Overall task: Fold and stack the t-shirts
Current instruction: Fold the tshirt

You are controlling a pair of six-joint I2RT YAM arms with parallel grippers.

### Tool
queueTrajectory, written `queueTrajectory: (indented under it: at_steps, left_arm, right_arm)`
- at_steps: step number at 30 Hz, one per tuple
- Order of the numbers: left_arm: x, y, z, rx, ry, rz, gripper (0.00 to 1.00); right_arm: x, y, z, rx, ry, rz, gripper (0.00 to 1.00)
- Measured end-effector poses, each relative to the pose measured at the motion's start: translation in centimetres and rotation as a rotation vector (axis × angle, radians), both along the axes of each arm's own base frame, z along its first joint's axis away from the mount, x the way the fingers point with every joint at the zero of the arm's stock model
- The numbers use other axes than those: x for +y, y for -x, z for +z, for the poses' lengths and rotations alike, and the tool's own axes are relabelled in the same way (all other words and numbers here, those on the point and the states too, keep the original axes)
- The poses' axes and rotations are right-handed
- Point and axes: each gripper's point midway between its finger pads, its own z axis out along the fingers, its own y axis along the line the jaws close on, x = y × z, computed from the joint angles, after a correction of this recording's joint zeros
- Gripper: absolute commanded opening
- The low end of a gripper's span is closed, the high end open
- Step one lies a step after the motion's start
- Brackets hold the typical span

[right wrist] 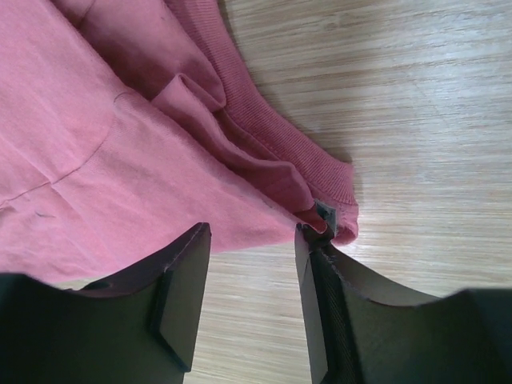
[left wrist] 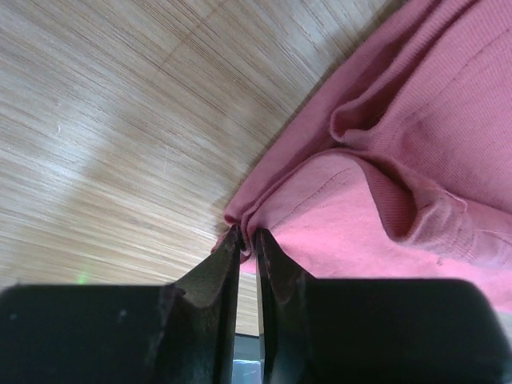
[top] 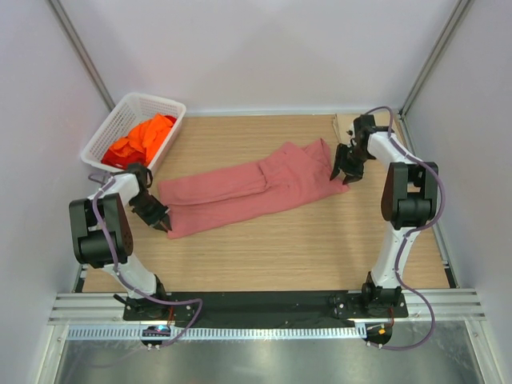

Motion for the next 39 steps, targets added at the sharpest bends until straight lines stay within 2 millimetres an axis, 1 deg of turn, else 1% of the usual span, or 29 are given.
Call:
queueTrajectory:
  at_steps: [2,6,11,13,15,17,20,25,27,29,30,34,37,39]
  left_arm:
    - [0.0,0.0,0.0,-0.001,0.0,-0.001,0.13]
    - [-0.1,0.2,0.1,-0.004,0.0,-0.002,0.13]
    - [-0.2,0.6,0.2,-0.003,0.004,-0.002,0.13]
    - [-0.3,0.8,0.2,-0.001,0.008,-0.003,0.13]
    - [-0.3,0.9,0.2,0.001,0.008,-0.005,0.1]
    - [-0.3,1.0,0.3,-0.001,0.008,-0.008,0.07]
    - [-0.3,0.9,0.4,-0.007,0.007,-0.009,0.06]
    - [-0.3,0.9,0.7,-0.015,0.007,-0.008,0.04]
    - [-0.3,1.0,0.8,-0.014,0.008,-0.008,0.01]
    - [-0.4,1.1,0.9,-0.012,0.009,-0.002,0.0]
    - [-0.4,1.1,0.9,-0.011,0.009,0.001,0.0]
    - [-0.6,1.5,1.2,0.0,0.012,0.019,0.0]
    - [-0.7,2.0,1.7,-0.001,0.01,0.056,0.0]
    - [-1.0,2.8,2.0,-0.003,0.01,0.084,0.0]
  right_arm:
    - [0.0,0.0,-0.3,0.006,0.004,0.003,0.57]
    - [-0.4,0.0,-0.5,0.009,0.027,0.004,0.57]
    - [-0.7,-0.8,-0.2,-0.008,0.044,0.007,0.57]
    - [-0.7,-1.2,-0.2,-0.014,0.046,0.009,0.57]
    - [-0.7,-1.4,-0.5,-0.011,0.046,0.012,0.54]
    - [-0.5,-1.3,-0.9,-0.001,0.043,0.016,0.53]
    - [0.0,-1.0,-1.4,0.01,0.039,0.027,0.5]
    - [0.9,-0.2,-2.1,0.029,0.038,0.047,0.38]
    - [1.0,0.0,-2.2,0.034,0.04,0.05,0.29]
    - [0.9,0.0,-2.3,0.033,0.043,0.048,0.06]
    - [0.9,-0.1,-2.2,0.032,0.046,0.047,0.02]
    - [0.4,0.1,-2.1,0.037,0.074,0.028,0.02]
    - [-0.2,0.5,-1.0,0.018,0.104,0.009,0.02]
    - [-0.7,1.1,0.2,-0.01,0.127,-0.005,0.01]
